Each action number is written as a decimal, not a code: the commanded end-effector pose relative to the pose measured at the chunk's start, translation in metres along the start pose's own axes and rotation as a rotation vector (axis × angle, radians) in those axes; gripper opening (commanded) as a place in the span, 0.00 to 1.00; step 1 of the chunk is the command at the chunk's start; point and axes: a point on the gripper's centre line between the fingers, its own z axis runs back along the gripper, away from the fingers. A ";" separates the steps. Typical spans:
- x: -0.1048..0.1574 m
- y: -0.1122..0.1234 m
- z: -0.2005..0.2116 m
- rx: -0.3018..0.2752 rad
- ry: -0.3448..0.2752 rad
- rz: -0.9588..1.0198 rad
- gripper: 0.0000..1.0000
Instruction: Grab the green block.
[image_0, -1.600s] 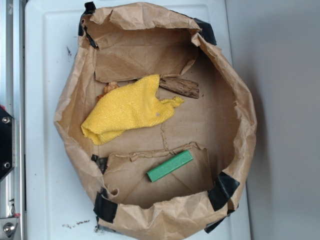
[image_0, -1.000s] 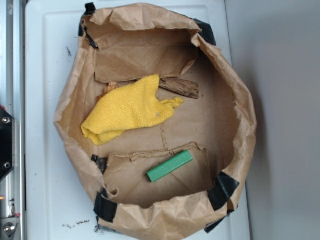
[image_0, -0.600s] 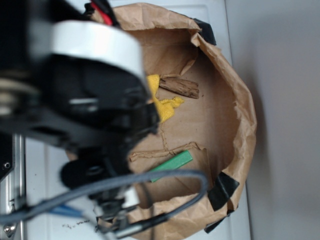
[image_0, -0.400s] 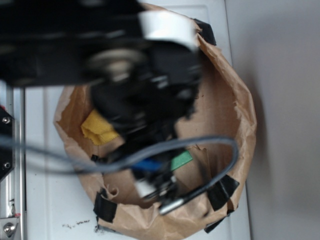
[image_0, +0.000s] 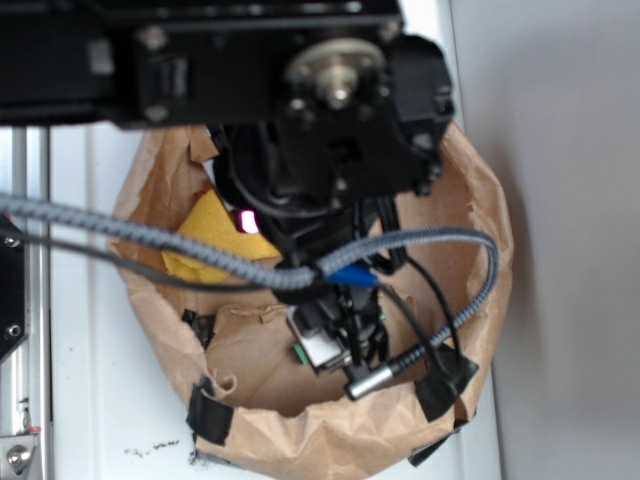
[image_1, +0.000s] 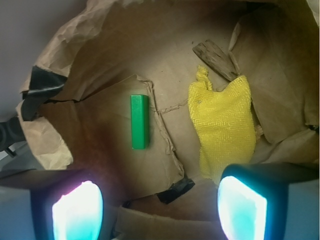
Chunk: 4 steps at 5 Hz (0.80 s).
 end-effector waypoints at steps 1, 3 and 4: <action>0.051 0.002 -0.080 0.051 -0.185 0.072 1.00; 0.038 0.000 -0.113 0.092 -0.192 0.018 1.00; 0.039 -0.005 -0.101 -0.005 -0.133 0.029 1.00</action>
